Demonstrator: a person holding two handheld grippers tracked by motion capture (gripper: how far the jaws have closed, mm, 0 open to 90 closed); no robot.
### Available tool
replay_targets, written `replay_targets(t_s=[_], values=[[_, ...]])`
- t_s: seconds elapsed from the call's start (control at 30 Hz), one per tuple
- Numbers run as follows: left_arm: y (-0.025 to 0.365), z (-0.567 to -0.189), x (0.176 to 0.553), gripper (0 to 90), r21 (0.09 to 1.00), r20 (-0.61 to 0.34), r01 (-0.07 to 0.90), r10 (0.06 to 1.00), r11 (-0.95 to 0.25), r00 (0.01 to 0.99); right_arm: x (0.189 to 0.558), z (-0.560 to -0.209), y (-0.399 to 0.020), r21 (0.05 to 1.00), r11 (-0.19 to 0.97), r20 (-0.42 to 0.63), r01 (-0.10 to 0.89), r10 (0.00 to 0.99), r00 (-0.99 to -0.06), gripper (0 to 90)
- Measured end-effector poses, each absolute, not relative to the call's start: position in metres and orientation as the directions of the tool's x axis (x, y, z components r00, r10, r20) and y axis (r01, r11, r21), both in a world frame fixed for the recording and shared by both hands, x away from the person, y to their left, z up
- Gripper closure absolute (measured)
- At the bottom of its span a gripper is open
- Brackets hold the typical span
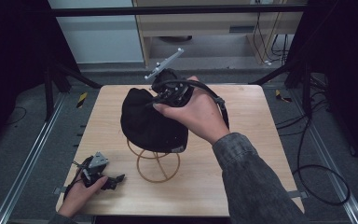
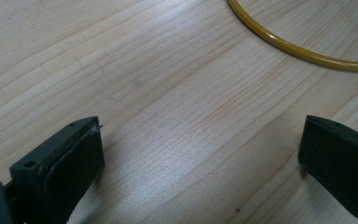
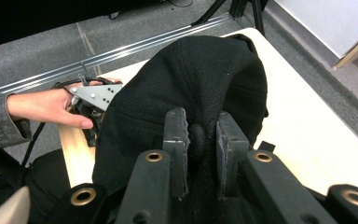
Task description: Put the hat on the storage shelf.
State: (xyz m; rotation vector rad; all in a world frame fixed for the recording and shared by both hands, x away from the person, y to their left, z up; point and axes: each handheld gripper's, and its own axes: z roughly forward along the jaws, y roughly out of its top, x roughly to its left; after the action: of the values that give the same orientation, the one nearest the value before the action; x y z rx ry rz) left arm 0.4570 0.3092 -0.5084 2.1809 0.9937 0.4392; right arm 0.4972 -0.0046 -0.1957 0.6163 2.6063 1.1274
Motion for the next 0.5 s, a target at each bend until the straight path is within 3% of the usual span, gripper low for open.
replay_targets(t_s=[0.5], values=[[0.309, -0.508, 0.457, 0.0, 0.71, 0.02, 0.526, 0.76, -0.468, 0.649, 0.501, -0.214, 0.017, 0.676, 0.682, -0.065, 0.281, 0.434, -0.899, 76.9]])
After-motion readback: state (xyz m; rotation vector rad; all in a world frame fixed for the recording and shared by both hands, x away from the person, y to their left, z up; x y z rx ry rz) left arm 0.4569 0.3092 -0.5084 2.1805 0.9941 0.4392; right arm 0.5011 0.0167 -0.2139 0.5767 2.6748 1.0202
